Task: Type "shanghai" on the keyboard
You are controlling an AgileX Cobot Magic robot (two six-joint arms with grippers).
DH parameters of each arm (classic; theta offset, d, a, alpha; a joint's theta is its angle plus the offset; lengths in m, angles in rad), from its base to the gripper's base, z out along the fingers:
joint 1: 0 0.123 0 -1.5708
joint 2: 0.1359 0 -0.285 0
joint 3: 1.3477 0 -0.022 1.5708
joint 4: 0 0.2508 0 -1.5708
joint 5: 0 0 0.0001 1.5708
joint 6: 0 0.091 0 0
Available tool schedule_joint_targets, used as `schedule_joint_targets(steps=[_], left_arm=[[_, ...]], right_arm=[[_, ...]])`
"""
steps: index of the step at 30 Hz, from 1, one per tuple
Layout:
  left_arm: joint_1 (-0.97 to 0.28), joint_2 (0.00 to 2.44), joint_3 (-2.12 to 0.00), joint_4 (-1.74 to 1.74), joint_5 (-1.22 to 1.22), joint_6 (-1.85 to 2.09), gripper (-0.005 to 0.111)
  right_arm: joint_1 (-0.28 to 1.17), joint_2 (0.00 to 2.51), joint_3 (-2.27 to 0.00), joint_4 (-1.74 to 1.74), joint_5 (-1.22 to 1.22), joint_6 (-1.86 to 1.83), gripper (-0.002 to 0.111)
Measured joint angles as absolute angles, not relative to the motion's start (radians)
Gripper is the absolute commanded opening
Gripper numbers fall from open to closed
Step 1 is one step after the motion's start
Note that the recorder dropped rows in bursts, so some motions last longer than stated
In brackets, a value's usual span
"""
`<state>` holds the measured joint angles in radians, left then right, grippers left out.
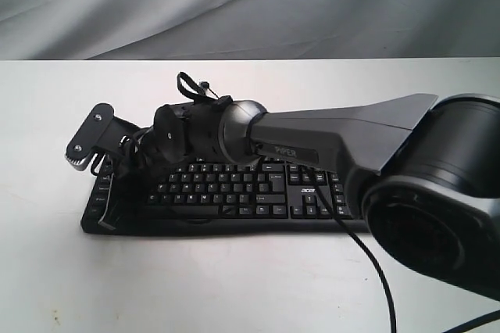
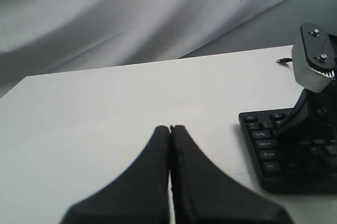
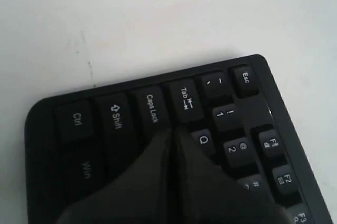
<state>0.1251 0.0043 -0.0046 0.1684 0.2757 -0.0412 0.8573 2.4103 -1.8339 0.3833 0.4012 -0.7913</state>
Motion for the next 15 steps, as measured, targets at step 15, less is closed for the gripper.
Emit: schedule_joint_targets(steps=[15], left_arm=[[0.125, 0.004, -0.005, 0.168, 0.276, -0.041, 0.000]], right_arm=[[0.763, 2.176, -1.644, 0.321, 0.423, -0.758, 0.000]])
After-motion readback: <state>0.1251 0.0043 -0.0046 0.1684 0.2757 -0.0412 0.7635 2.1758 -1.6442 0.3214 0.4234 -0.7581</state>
